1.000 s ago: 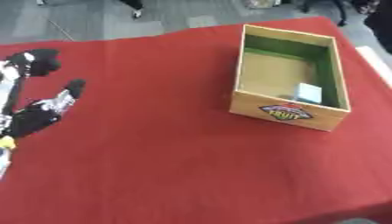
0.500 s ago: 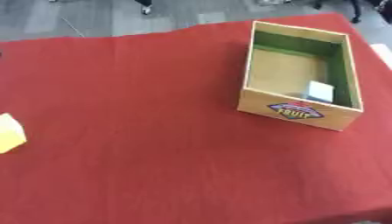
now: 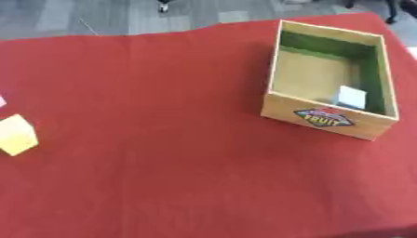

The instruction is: Pick up the objects with one hand, pass them to the other hand, and then place them into the box on the other side of the table.

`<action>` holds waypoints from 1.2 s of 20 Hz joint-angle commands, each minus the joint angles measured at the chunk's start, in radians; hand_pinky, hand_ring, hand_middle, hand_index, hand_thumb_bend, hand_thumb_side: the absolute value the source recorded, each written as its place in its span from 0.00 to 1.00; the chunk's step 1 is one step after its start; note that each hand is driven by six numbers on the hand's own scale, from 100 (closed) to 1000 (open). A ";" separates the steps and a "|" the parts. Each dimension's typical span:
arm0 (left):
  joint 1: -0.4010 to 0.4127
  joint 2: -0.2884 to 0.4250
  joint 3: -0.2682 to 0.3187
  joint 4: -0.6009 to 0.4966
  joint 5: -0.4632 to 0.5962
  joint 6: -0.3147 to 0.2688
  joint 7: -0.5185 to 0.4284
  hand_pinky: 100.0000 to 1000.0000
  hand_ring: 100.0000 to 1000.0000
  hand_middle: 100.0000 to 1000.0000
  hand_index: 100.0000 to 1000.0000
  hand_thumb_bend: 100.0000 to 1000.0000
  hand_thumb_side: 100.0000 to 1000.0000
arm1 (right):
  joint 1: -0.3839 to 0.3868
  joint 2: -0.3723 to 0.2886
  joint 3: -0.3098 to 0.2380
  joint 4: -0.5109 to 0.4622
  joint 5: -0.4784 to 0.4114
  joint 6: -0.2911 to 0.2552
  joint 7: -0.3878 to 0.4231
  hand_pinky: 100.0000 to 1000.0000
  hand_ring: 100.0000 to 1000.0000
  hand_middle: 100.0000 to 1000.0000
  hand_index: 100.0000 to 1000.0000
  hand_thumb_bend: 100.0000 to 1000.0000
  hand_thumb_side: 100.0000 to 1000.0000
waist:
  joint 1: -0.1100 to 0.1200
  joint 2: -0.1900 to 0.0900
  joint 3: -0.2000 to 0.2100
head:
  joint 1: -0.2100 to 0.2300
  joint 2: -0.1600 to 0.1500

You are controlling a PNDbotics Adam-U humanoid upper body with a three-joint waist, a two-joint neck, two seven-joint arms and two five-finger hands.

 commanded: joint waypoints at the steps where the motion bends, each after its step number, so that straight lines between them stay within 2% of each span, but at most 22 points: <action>1: -0.031 0.055 -0.010 0.019 -0.011 0.009 -0.086 0.79 0.75 0.65 0.81 0.66 0.44 | -0.005 -0.018 -0.013 -0.019 0.015 0.006 0.003 0.97 1.00 0.90 1.00 0.00 0.42 | -0.002 -0.022 -0.004 | 0.002 0.011; 6: -0.072 0.109 -0.043 0.077 -0.097 0.007 -0.275 0.80 0.77 0.69 0.81 0.76 0.45 | -0.002 -0.017 -0.010 -0.014 0.030 0.010 0.011 0.97 1.00 0.90 1.00 0.00 0.42 | 0.003 -0.025 -0.010 | 0.026 0.030; 10: -0.099 0.157 -0.066 0.118 -0.170 -0.001 -0.409 0.79 0.78 0.70 0.81 0.80 0.46 | 0.002 -0.014 -0.007 -0.009 0.045 0.012 0.019 0.97 1.00 0.90 1.00 0.00 0.42 | 0.007 -0.028 -0.012 | 0.032 0.035; 17: -0.131 0.197 -0.088 0.164 -0.243 -0.006 -0.525 0.80 0.79 0.71 0.81 0.85 0.47 | 0.011 -0.010 -0.005 -0.003 0.063 0.012 0.025 0.97 1.00 0.90 1.00 0.00 0.42 | 0.008 -0.032 -0.014 | 0.034 0.035; 24: -0.154 0.205 -0.108 0.201 -0.226 -0.019 -0.594 0.80 0.79 0.71 0.80 0.87 0.51 | 0.018 -0.008 -0.005 0.000 0.073 0.012 0.030 0.97 1.00 0.89 1.00 0.00 0.41 | 0.008 -0.036 -0.016 | 0.039 0.033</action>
